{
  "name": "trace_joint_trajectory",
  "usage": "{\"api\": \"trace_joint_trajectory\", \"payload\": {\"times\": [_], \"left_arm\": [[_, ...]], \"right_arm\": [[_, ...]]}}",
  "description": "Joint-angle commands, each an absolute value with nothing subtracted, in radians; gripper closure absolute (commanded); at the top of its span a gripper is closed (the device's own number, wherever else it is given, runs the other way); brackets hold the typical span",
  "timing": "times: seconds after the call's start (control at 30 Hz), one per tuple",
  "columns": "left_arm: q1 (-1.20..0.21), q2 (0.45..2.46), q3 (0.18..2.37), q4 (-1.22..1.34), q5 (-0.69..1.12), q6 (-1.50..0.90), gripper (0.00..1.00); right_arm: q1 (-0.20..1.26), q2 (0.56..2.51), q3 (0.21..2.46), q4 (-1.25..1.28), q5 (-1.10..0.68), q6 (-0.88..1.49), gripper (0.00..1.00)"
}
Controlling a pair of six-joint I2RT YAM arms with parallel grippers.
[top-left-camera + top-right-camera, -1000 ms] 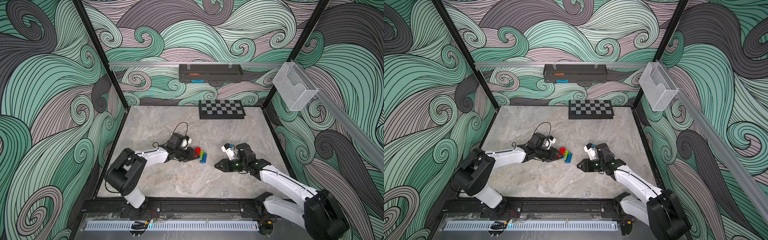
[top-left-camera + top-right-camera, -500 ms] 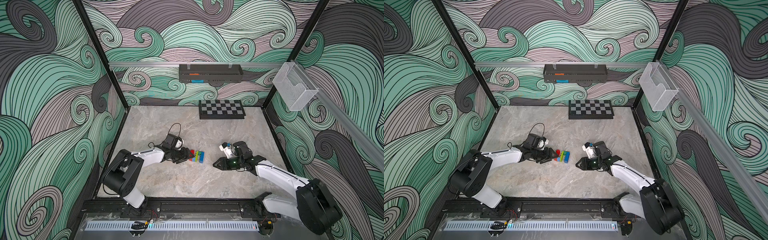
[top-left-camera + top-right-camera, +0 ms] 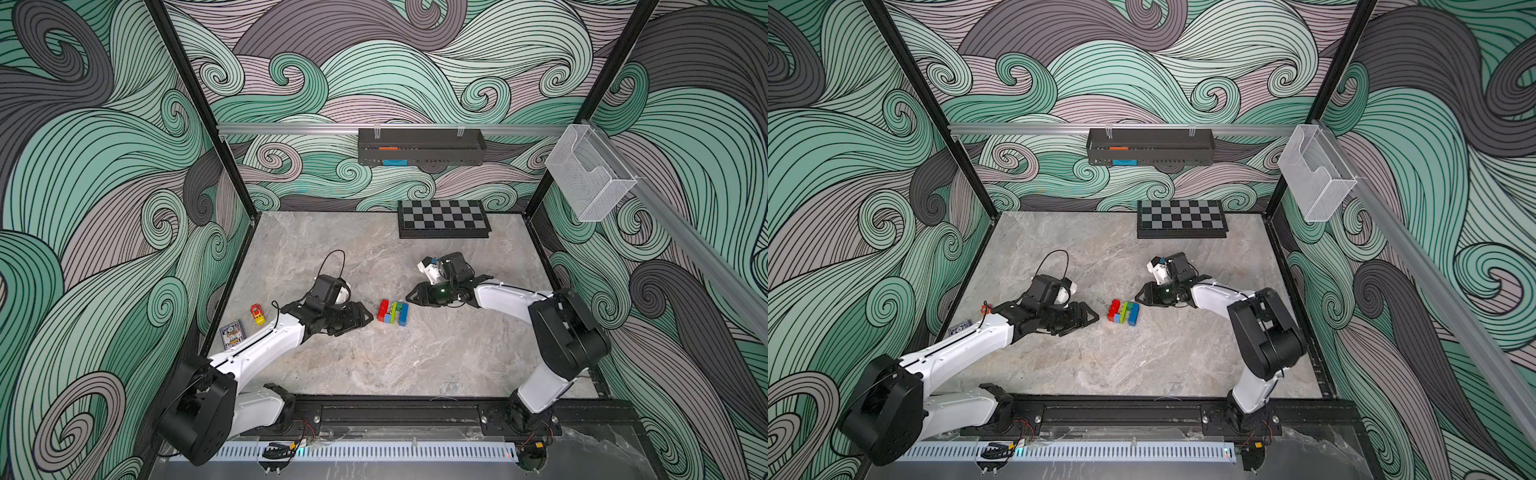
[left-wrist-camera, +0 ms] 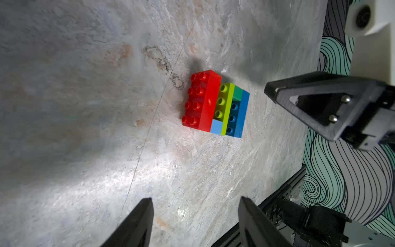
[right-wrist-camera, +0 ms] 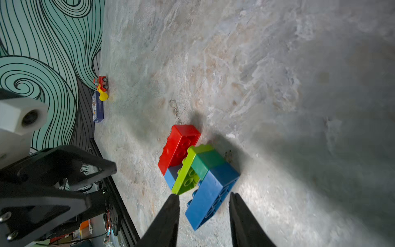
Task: Assemble the number 5 with lego
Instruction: Place the lego brick at the center of the board, then adjust the lego brick at the center of the board.
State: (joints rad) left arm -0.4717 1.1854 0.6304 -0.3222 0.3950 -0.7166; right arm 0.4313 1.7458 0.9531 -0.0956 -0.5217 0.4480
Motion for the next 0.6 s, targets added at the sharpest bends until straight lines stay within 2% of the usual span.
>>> {"api": "trace_joint_trajectory", "payload": {"times": [0.0,0.2,0.57], "left_arm": [[-0.467,1.132,0.617,-0.416,0.355,-0.722,0.33],[-0.468,1.104,0.61,-0.431,0.347,-0.723,0.33],[-0.468,1.149,0.618,-0.417,0.344,-0.714,0.33]], "right_arm": [[0.427,1.803,1.004,-0.087,-0.524,0.437,0.59],[0.452,1.869,1.035,-0.109,-0.567,0.418,0.6],[0.516,1.784,0.915,-0.106,-0.596,0.409,0.6]]}}
